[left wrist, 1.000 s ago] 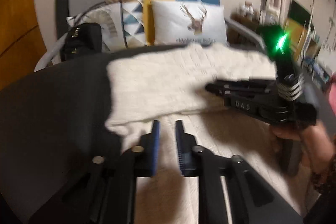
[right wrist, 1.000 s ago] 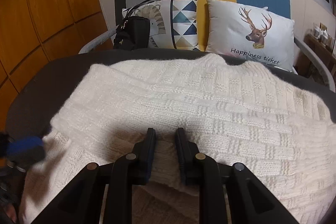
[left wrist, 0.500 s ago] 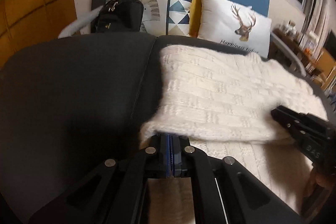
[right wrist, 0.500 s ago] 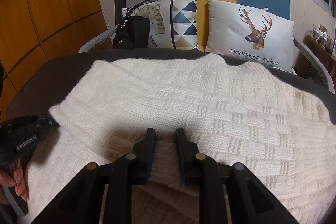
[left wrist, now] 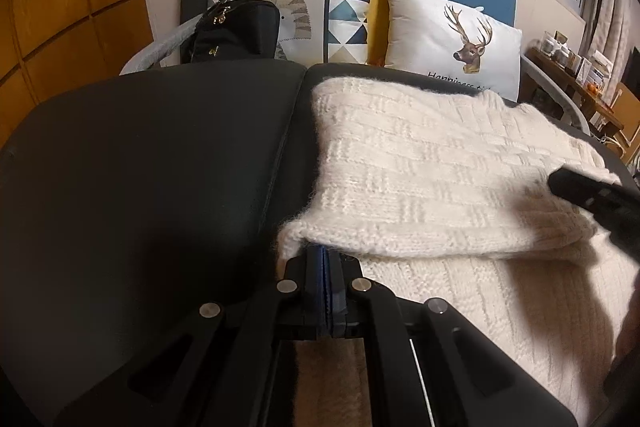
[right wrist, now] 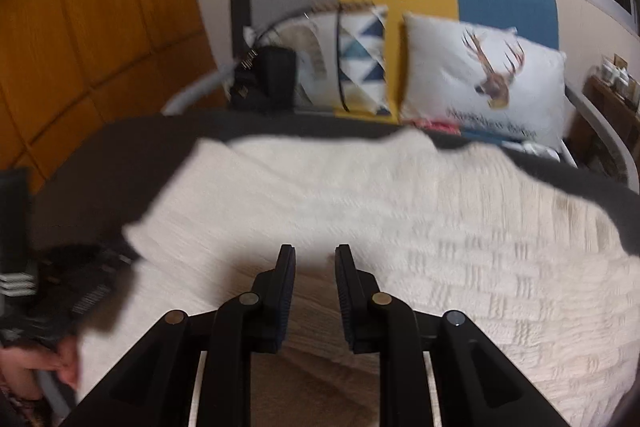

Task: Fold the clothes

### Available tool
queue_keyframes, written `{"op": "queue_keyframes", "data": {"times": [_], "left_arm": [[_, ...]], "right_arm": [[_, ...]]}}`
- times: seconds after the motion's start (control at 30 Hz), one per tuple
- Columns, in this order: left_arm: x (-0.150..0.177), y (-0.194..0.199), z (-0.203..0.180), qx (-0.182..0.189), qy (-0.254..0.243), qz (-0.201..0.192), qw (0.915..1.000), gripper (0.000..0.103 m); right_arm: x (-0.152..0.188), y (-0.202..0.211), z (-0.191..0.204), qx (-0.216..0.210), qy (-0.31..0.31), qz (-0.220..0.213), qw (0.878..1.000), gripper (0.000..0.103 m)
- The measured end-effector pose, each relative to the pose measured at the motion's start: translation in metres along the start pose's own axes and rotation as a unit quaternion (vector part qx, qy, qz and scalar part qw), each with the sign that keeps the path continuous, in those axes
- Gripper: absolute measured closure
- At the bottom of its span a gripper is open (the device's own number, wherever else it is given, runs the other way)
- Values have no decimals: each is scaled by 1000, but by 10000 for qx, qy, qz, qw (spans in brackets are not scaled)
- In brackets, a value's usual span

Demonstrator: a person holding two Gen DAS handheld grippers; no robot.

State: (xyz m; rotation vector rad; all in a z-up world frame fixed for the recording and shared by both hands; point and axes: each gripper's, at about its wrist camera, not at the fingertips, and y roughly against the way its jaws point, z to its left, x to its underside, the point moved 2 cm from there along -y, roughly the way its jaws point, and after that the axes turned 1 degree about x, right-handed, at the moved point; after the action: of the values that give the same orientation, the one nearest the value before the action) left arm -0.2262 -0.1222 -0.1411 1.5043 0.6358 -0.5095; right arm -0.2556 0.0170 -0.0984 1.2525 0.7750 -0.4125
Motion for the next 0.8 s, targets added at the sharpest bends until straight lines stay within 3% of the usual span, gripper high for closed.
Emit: {"op": "queue_keyframes", "data": {"times": [0.2,0.33,0.47,0.63,0.8], "left_arm": [[4,6,8,-411,243,-121,9988,100],[7,5,24,-248,656,-78,9975,100],[5,5,21,-234,572,0,9981,100],[16,35,18,556,793,-37,9953,95],[7,68,-4,717,780,-651,9922,88]], "right_arm": [[10,-18,-11,-46,-443,432,9981,84],[22,-23,-15,-13,-502,230,9985,84],[21,-24,-16,4,-507,236,9984,84],[25,13,-44,-214,-1069,-97,9940,82],[33,29,-80,127,-1429,-19,9896,82]]}}
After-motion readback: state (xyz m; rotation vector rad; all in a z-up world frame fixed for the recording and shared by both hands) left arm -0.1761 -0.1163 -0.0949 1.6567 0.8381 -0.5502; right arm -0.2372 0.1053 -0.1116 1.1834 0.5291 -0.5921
